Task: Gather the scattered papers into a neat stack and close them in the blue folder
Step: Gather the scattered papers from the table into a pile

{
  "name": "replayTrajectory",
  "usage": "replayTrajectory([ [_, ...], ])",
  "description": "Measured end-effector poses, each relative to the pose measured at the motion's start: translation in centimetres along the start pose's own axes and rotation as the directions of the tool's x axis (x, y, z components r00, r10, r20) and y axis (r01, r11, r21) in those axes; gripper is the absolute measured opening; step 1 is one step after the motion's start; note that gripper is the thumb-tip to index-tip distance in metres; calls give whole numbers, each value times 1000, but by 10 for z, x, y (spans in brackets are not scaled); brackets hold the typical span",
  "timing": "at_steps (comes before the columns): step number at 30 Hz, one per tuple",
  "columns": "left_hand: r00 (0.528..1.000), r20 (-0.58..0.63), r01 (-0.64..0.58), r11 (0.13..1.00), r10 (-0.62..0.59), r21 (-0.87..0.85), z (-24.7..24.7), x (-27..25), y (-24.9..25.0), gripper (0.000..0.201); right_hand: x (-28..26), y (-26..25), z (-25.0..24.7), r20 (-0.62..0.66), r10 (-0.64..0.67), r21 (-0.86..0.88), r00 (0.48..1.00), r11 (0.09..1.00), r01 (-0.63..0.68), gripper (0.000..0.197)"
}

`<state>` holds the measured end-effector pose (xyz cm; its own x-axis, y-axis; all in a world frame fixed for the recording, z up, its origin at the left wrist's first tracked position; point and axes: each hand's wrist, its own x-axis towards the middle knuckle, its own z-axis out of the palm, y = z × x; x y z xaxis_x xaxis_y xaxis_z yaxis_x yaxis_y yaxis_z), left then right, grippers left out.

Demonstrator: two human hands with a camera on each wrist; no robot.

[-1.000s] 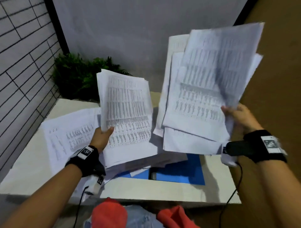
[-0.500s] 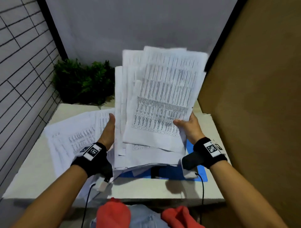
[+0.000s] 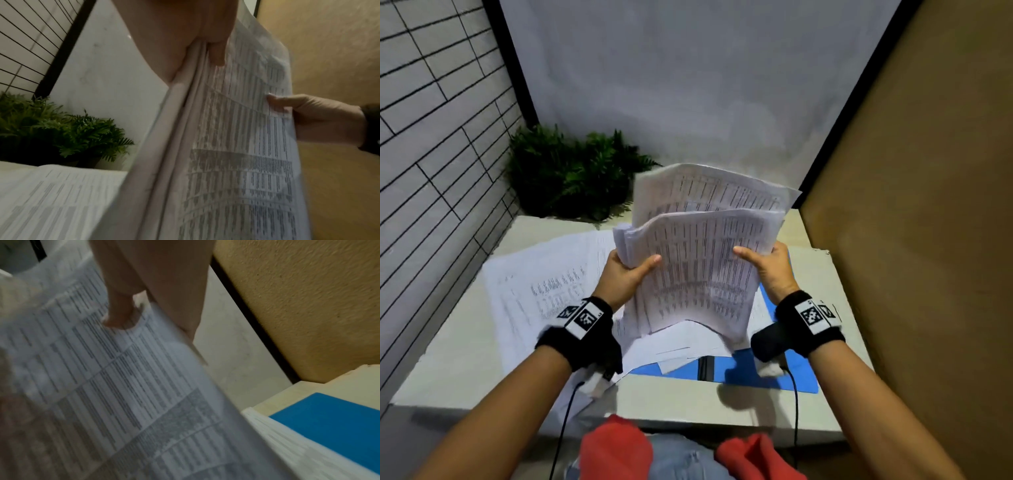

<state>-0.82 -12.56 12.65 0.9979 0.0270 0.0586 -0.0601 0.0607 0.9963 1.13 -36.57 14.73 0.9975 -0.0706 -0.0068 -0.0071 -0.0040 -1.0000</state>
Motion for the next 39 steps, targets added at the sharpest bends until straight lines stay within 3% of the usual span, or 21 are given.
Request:
replayTrajectory([
  [2,998,-15,-56,998,56,-25,-3,-2,9,25,1,-8,0,-9,-48,28,999,998,48,36],
  [4,995,9,-102,992,103,-72,-7,-6,15,46,1,-16,2,36,-87,31,996,996,86,38],
  [7,997,32,-63,996,64,-57,-9,-6,8,69,1,-28,3,79,-132,-11,988,991,133,66],
  [10,1000,25,11,1000,-11,-10,-10,-3,-6,82,4,-60,10,-47,-302,-151,952,944,292,79],
  [12,999,28,40,999,-40,-1,-9,-2,-8,92,2,-87,24,-38,-514,-423,857,785,452,83],
  [14,999,41,35,999,-34,-12,-7,-1,-7,84,-4,-105,47,192,-610,-695,769,469,546,90],
  [15,998,54,25,1000,-24,-18,-6,0,-6,76,-6,-109,59,379,-513,-775,770,278,567,91],
  [17,998,62,-4,1000,6,-27,-3,0,-3,59,-9,-105,83,634,-121,-769,764,8,639,88],
  [18,998,64,-16,999,18,-40,-2,-1,-1,56,-10,-100,90,676,-13,-737,737,-34,675,86],
  [21,997,63,-29,997,33,-70,-2,-2,1,59,-10,-85,104,744,28,-664,668,-79,743,89],
  [23,999,35,-21,999,23,-50,-3,0,-2,65,-10,-87,107,754,40,-654,656,-55,755,90],
  [25,1000,9,14,1000,-14,-18,-7,5,-8,52,0,-93,100,685,14,-728,728,0,685,85],
  [27,998,-19,52,999,-52,3,-11,6,-14,27,12,-103,82,578,26,-816,815,-7,579,63],
  [29,998,-24,60,998,-60,26,-15,6,-16,20,24,-109,55,470,26,-882,882,-23,471,37],
  [30,998,-11,57,998,-56,30,-16,6,-17,18,32,-107,40,427,10,-904,904,34,426,33],
  [31,998,8,63,998,-63,27,-17,5,-16,17,39,-103,24,388,0,-910,922,158,383,34],
  [33,994,25,106,994,-106,12,-18,4,-15,35,45,-85,1,284,-19,-747,959,623,234,37],
  [34,990,26,140,990,-140,9,-18,5,-20,46,42,-72,-3,240,26,-587,971,800,123,40],
  [36,980,35,193,981,-194,14,-13,6,-29,59,32,-32,-2,203,146,-359,968,931,-65,34],
  [38,975,-25,221,975,-220,10,-7,6,-27,64,21,-1,7,178,169,-295,969,949,-111,22],
  [39,977,-57,205,979,-204,1,-7,9,-27,55,19,7,12,132,140,-242,981,964,-105,24],
])
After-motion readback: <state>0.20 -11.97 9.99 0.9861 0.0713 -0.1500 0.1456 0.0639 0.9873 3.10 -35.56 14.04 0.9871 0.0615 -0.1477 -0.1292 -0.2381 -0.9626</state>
